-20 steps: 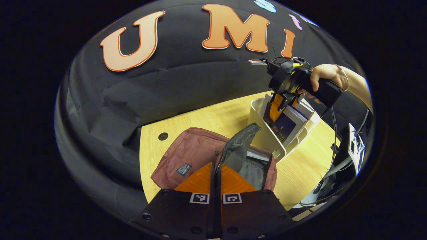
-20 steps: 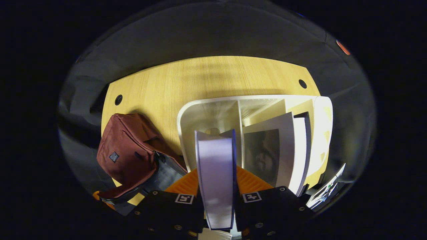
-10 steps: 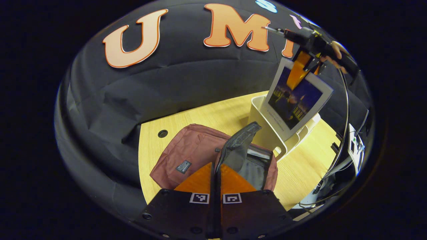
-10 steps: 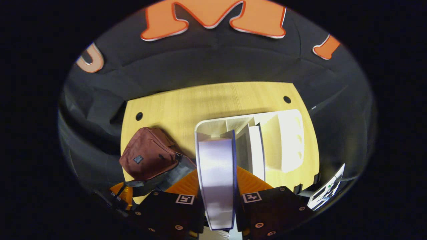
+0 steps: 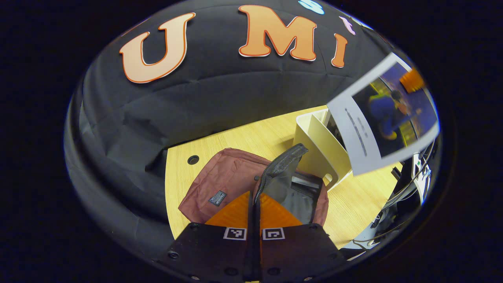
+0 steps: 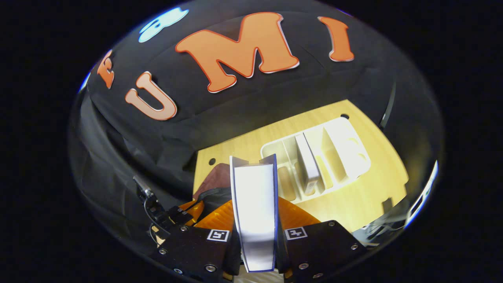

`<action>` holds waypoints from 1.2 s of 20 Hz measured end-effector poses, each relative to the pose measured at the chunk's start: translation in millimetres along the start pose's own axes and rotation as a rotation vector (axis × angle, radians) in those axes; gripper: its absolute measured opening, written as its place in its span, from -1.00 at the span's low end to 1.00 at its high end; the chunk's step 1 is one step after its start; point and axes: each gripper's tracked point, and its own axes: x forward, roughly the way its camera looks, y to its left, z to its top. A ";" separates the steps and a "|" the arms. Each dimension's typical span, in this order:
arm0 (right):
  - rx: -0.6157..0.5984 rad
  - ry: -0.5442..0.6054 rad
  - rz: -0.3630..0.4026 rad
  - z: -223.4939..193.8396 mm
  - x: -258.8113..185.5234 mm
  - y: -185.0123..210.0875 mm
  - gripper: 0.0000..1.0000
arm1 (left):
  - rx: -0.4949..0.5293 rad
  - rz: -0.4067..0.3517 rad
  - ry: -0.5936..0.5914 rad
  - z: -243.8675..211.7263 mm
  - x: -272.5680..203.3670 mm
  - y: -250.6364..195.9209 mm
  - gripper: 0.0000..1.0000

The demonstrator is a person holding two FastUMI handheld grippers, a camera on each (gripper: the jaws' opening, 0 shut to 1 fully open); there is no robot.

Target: Open the schoolbag, grab two books from the bookshelf and put them into the schoolbag.

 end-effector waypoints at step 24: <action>0.453 -0.020 0.194 -140.0 258.4 49.7 -0.27 | 0.134 -0.110 -0.071 27.4 -22.8 -76.6 -0.99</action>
